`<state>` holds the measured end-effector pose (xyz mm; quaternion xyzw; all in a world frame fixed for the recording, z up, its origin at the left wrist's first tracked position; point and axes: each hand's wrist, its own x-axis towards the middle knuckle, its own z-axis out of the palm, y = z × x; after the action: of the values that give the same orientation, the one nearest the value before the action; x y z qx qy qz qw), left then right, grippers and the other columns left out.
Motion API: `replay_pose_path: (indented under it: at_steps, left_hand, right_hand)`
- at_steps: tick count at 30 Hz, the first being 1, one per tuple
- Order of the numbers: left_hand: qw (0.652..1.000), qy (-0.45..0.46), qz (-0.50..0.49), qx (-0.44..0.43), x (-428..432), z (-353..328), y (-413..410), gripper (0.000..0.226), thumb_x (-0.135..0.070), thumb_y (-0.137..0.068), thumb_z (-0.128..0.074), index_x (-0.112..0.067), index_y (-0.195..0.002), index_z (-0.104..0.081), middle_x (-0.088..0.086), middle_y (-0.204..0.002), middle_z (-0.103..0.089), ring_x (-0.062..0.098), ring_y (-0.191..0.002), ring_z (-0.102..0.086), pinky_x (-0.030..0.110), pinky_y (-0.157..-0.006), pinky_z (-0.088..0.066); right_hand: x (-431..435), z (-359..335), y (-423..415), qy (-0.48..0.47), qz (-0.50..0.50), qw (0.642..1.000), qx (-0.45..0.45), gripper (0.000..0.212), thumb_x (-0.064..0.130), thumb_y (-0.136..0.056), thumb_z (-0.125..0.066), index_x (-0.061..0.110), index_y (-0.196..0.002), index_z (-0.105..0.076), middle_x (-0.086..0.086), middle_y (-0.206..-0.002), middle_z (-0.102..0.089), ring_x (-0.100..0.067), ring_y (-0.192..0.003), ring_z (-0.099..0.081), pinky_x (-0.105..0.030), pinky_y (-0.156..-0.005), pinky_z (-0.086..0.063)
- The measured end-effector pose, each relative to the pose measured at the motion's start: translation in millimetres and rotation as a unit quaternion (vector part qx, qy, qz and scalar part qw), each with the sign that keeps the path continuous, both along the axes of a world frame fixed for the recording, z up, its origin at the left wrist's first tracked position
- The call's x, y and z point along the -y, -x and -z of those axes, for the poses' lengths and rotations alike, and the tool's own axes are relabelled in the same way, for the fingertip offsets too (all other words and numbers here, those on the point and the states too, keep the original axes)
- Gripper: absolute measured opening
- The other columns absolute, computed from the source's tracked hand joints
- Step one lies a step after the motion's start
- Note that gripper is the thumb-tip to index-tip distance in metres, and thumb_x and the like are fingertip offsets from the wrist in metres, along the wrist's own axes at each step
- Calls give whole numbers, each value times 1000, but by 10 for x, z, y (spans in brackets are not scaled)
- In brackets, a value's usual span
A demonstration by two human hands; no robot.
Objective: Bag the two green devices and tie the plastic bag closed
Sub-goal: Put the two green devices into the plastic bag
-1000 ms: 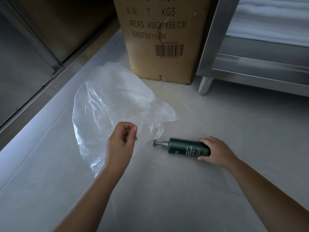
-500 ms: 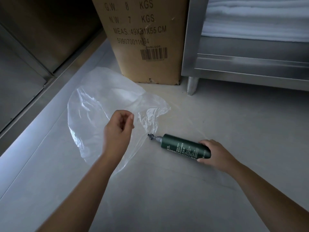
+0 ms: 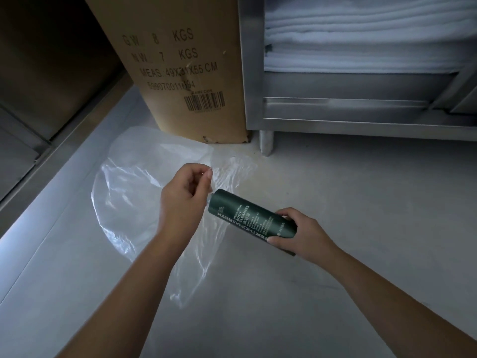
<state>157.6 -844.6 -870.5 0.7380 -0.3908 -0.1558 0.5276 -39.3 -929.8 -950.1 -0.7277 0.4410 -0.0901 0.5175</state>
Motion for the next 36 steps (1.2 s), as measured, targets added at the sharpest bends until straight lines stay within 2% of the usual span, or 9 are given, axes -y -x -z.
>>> replay_pose_path:
  at_steps: [4,12,14,18,22,25,28,32,36]
  left_hand:
    - [999,35,15,-22,2,-172,35,17,-14,-88,-56,-28,-79,-60,-3,-63,-58,0,-48,-49,14,-52,-43]
    - [995,75,43,-45,-144,-368,9,8,-12,-87,-57,-15,-84,-64,1,-60,-60,10,-44,-48,21,-48,-43]
    - [997,70,1,-28,-340,-358,-170,8,-11,-87,-57,-14,-84,-64,3,-61,-60,9,-44,-48,20,-48,-44]
    - [998,58,-9,-21,-597,-378,-217,8,-11,-87,-57,-11,-87,-64,7,-63,-61,9,-44,-49,20,-48,-43]
    - [997,70,15,-29,-568,-389,-125,9,-8,-87,-56,-11,-87,-64,6,-64,-61,8,-44,-49,19,-49,-44]
    - [996,74,26,-30,-463,-422,-51,9,-12,-86,-55,-13,-87,-64,2,-62,-60,7,-44,-49,20,-49,-44]
    - [996,79,13,-42,-448,-418,-47,9,-15,-85,-55,-14,-85,-64,-2,-60,-59,8,-43,-49,21,-50,-43]
    - [995,81,-2,-51,-490,-397,-45,10,-16,-86,-55,-13,-85,-64,-1,-60,-60,10,-43,-48,22,-49,-44]
    - [995,73,-14,-62,-504,-364,-11,8,-10,-88,-56,-11,-85,-64,-2,-60,-59,11,-44,-49,23,-49,-44]
  right_hand:
    - [-132,-18,-253,-29,34,999,23,48,29,-70,-76,25,-111,-50,16,-89,-52,-1,-77,-55,-12,-56,-45]
    - [-401,154,-817,-120,68,987,84,47,28,-72,-74,20,-112,-50,2,-99,-58,-5,-76,-58,-13,-51,-45]
    - [-551,269,-1197,-142,25,986,85,46,27,-74,-73,20,-113,-50,5,-93,-57,-2,-73,-57,-9,-46,-43]
    - [-863,397,-1519,-157,-1,983,96,46,25,-76,-71,18,-115,-48,16,-84,-51,1,-70,-54,-4,-43,-40]
    - [-769,458,-1528,-111,23,990,87,47,22,-76,-69,16,-118,-48,5,-94,-56,0,-72,-52,-11,-57,-44]
    - [-572,531,-1485,-73,51,993,79,47,20,-73,-70,15,-116,-51,0,-99,-58,-10,-78,-55,-29,-70,-49]
    - [-499,630,-1496,-41,51,995,70,41,18,-76,-67,14,-115,-53,0,-97,-58,-14,-85,-54,-27,-72,-43]
    - [-496,791,-1529,-16,15,999,47,28,8,-83,-57,9,-112,-58,-9,-109,-64,-19,-99,-57,-23,-81,-40]
    - [-507,856,-1454,-3,-17,999,28,34,3,-85,-53,9,-118,-58,-11,-120,-62,-21,-112,-57,-25,-95,-44]
